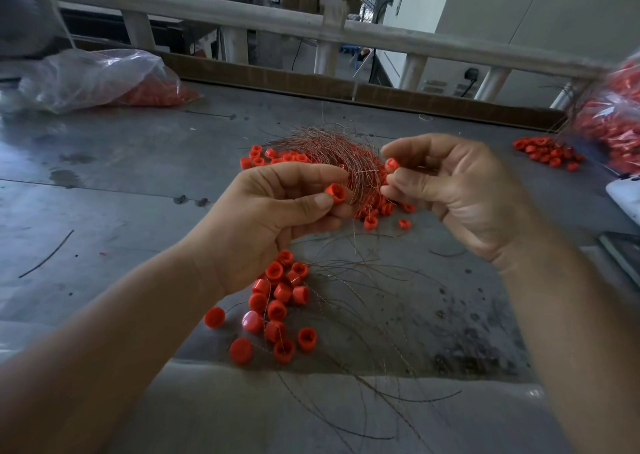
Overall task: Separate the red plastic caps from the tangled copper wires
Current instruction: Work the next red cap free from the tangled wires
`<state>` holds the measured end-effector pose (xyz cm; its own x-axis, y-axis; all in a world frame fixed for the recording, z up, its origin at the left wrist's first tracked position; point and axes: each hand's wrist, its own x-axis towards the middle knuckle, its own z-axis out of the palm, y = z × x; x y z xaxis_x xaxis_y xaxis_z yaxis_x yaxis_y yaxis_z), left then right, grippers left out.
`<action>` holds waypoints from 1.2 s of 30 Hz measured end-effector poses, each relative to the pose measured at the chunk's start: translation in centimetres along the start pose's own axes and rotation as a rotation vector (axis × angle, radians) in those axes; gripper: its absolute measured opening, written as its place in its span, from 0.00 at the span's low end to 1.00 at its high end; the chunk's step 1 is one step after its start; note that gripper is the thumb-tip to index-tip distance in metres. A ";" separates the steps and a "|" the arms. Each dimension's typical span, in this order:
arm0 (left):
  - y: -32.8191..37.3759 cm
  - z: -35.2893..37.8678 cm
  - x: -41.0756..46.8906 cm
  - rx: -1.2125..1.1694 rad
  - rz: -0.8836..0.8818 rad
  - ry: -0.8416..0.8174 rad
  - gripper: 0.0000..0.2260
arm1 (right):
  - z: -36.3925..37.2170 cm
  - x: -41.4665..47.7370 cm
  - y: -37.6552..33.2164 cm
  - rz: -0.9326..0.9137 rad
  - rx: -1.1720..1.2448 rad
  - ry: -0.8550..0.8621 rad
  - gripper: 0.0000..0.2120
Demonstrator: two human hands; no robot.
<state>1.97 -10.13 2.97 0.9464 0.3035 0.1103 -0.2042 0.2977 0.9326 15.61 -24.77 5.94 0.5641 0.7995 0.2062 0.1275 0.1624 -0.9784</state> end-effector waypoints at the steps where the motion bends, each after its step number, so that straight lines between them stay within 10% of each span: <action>1: 0.0 0.0 0.0 0.006 0.001 0.015 0.12 | 0.3 0.0 0.1 -0.004 -0.006 -0.018 0.11; 36: 0.1 0.1 0.0 0.181 0.025 0.108 0.09 | 4.2 -0.7 1.6 -0.210 -0.398 -0.005 0.13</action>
<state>2.00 -10.20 3.10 0.9073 0.4067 0.1063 -0.1701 0.1239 0.9776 12.03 -22.66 4.21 0.4886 0.7761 0.3988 0.5431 0.0872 -0.8352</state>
